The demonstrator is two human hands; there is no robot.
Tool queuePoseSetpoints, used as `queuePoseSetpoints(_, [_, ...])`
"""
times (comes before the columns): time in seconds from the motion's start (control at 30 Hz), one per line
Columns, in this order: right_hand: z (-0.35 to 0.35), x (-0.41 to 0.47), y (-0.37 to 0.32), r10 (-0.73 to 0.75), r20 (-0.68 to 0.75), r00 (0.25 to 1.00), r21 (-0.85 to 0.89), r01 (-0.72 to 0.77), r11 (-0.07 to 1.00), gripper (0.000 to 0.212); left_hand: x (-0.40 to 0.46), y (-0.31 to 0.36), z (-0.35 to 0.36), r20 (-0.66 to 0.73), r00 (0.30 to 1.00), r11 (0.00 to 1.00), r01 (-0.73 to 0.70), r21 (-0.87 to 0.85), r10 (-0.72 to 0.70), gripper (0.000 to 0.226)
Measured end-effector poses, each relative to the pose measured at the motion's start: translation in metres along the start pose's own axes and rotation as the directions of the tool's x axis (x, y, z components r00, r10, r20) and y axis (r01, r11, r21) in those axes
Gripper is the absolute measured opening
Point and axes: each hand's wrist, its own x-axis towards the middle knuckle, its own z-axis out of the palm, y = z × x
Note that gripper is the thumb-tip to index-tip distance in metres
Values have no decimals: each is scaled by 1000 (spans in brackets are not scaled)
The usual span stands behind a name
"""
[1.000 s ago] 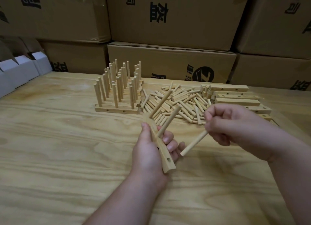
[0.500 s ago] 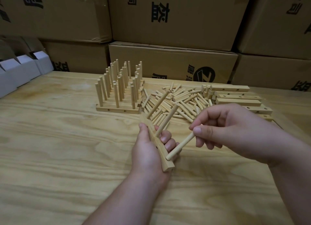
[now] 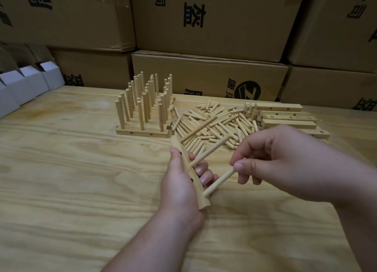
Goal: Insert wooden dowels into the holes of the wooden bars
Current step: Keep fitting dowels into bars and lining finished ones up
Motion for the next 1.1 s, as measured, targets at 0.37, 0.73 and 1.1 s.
queuePoseSetpoints(0.37, [9,7,8,127,34,991,8,-128,992,13,0,3,-1,-65,997,998,-35,-53,31,41])
queuePoseSetpoints(0.73, [9,2,-1,66,28,997,-99,-63,993,16,0,2,-3,-23,999,997,-46,-59,45,40])
queuePoseSetpoints(1.1, [4,13,21,133,-243,961,299,-56,953,8,0,-9,0,100,986,990,-136,42,132,25])
